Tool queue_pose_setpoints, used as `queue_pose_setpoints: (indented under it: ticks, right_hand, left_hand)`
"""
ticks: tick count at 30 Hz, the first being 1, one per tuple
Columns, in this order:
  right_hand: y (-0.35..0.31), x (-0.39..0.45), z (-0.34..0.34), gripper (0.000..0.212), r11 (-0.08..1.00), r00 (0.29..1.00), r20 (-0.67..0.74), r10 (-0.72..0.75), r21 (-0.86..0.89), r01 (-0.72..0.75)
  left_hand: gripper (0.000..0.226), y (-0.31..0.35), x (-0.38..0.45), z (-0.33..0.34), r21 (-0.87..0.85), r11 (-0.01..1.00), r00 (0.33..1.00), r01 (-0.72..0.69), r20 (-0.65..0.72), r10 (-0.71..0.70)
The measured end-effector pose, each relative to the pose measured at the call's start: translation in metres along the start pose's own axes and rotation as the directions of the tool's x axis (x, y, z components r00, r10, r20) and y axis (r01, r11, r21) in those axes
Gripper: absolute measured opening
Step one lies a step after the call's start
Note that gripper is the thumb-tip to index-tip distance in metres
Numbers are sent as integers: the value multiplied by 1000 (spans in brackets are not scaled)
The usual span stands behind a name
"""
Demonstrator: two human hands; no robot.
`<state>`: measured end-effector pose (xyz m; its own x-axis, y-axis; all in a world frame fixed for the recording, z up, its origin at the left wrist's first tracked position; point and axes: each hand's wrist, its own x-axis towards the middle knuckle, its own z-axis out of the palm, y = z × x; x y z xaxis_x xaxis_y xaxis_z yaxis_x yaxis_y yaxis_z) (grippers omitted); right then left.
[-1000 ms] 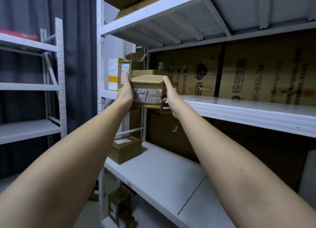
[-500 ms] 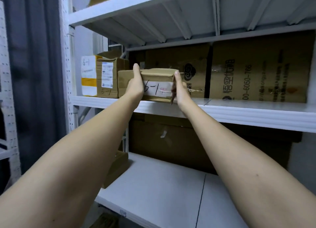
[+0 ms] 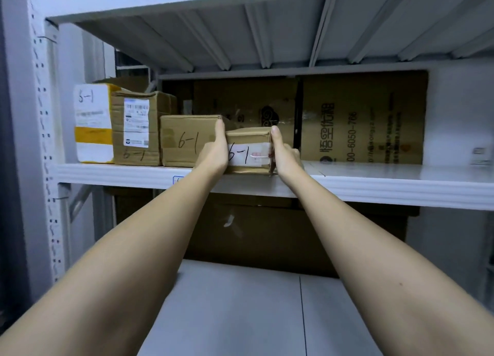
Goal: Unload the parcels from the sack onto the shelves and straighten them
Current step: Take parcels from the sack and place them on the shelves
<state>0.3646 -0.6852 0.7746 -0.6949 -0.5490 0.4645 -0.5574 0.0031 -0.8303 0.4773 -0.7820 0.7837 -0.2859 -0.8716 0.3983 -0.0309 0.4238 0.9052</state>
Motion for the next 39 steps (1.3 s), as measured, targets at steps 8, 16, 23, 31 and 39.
queue_pose_setpoints:
  ticks: [8, 16, 23, 31, 39]
  right_hand:
    - [-1, 3, -3, 85, 1000, 996, 91, -14, 23, 12]
    - [2, 0, -8, 120, 998, 945, 322, -58, 40, 48]
    - [8, 18, -1, 89, 994, 946, 321, -46, -80, 76]
    - [5, 28, 20, 76, 920, 992, 123, -5, -387, 52]
    - [6, 30, 35, 68, 823, 998, -54, -32, -568, -4]
  left_hand:
    - [100, -9, 10, 4, 93, 996, 999, -11, -48, 16]
    - [96, -16, 13, -2, 129, 989, 997, -74, 4, 74]
    - [68, -20, 17, -11, 145, 986, 994, -86, 79, 75]
    - [25, -31, 34, -17, 274, 948, 980, -160, 161, 119]
    - [27, -36, 42, -17, 446, 877, 983, -180, 107, 147]
